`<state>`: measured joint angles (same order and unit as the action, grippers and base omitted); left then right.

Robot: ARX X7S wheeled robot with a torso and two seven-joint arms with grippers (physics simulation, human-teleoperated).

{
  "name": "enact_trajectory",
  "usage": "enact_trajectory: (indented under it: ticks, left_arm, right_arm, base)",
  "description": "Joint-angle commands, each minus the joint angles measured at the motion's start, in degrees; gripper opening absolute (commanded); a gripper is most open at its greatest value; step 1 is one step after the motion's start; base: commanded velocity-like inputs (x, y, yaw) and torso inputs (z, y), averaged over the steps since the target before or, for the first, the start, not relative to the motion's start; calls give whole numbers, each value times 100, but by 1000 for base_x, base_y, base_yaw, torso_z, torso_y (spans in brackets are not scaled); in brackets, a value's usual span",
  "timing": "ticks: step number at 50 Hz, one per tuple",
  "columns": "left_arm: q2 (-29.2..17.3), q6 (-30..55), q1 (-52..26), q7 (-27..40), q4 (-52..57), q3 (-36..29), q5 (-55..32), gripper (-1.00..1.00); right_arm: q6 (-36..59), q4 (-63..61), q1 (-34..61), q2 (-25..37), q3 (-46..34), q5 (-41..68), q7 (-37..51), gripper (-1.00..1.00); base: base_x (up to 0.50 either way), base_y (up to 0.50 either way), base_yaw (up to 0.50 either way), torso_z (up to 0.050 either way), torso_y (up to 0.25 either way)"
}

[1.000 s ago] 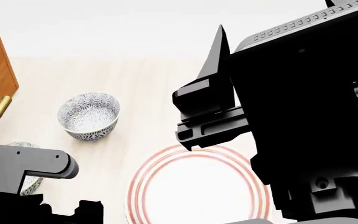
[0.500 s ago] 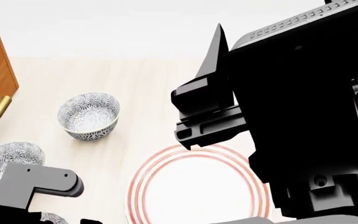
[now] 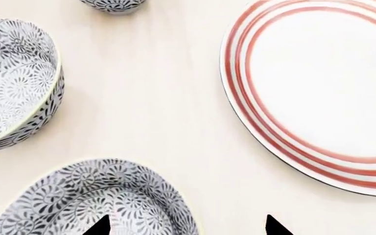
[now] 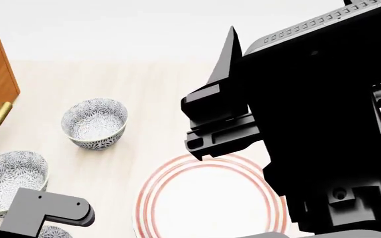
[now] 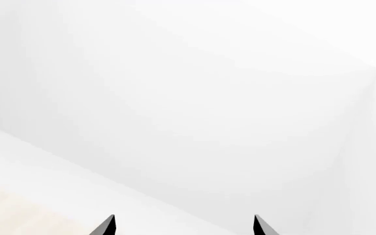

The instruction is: Put the bowl at the front on the plate.

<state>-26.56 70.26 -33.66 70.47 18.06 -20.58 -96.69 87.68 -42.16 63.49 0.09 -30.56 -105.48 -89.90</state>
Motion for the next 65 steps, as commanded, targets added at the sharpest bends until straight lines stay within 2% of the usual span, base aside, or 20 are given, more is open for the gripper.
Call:
enact_trajectory:
  ticks: [1,53,54,65]
  left_arm:
    - [-33,-24,101,-124,-72,-123,149,100]
    - [-115,-195,434,-542,-446,-543,653,100]
    - [-121,-196,430,-565,-478,-573,728,-100]
    - [-132,-258,447,-643,-525,-624,821,-100]
  right_arm:
    - [-20,-13,-2,0,-6,7,-1,100]
    - [-29,22,7,6,-70,43,7,100]
    - [-22,13,-7,8,-86,36,10,100]
    - [-49,-40,-37,0,-88,28,0,100]
  base:
    - [0,0,0,0,0]
    - [0,0,0,0,0]
    - [0,0,0,0,0]
    - [0,0,0,0,0]
